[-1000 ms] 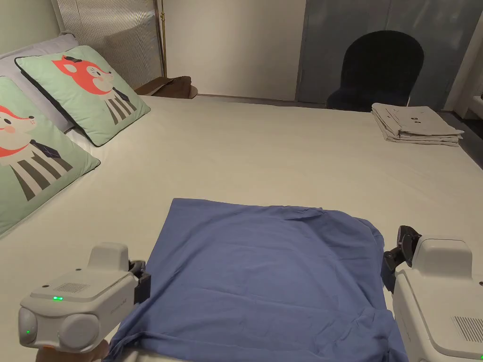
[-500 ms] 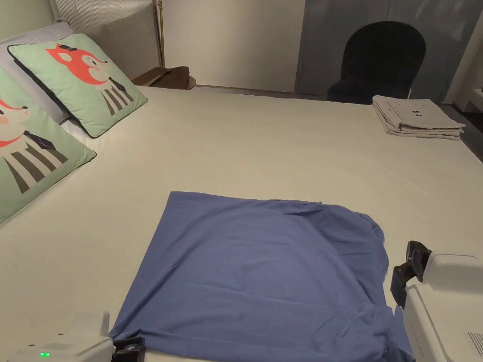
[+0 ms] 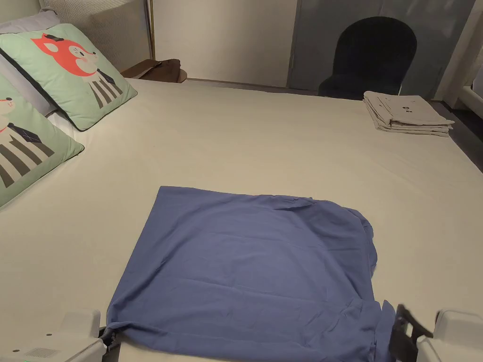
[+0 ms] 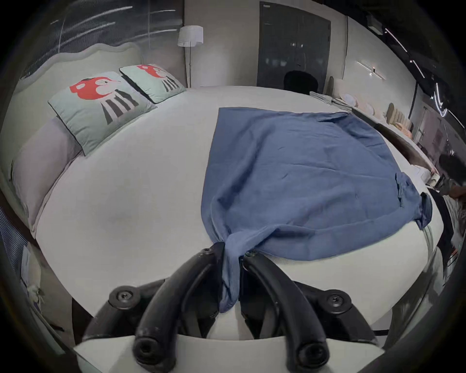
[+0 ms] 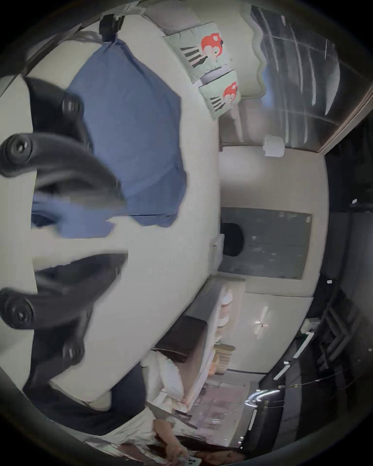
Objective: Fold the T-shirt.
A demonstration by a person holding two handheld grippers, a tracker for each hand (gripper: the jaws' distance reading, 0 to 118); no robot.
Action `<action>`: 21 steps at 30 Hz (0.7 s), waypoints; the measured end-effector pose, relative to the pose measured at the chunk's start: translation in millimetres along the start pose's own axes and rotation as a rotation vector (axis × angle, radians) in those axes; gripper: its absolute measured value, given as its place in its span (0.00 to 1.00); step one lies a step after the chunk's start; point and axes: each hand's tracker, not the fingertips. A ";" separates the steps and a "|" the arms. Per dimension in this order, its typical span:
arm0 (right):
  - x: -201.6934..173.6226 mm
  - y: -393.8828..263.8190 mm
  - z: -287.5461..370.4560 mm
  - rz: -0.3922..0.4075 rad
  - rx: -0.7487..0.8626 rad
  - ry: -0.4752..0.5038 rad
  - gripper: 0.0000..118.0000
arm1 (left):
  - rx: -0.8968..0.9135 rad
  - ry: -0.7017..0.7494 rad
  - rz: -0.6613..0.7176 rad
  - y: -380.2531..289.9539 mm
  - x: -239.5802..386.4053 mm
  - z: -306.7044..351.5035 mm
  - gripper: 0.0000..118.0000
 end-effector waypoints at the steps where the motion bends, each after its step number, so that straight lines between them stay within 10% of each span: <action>1: 1.6 -7.1 -3.3 -0.006 -0.039 0.013 0.62 | 0.003 -0.001 0.000 0.4 0.2 0.8 0.05; 3: 0.7 -22.0 -9.9 -0.025 -0.114 0.039 0.88 | 0.000 -0.003 -0.002 2.3 -0.1 0.9 0.05; 9: -10.1 -51.3 -19.6 -0.020 -0.199 0.089 0.86 | 0.009 -0.008 0.001 4.1 -1.6 4.0 0.05; 14: -15.7 -57.4 -25.5 0.002 -0.239 0.119 0.04 | 0.003 -0.004 0.004 3.4 -3.8 5.6 0.05; 21: -16.4 -40.9 -12.7 0.040 -0.160 0.122 0.02 | -0.010 -0.017 0.053 4.8 -9.3 8.0 0.05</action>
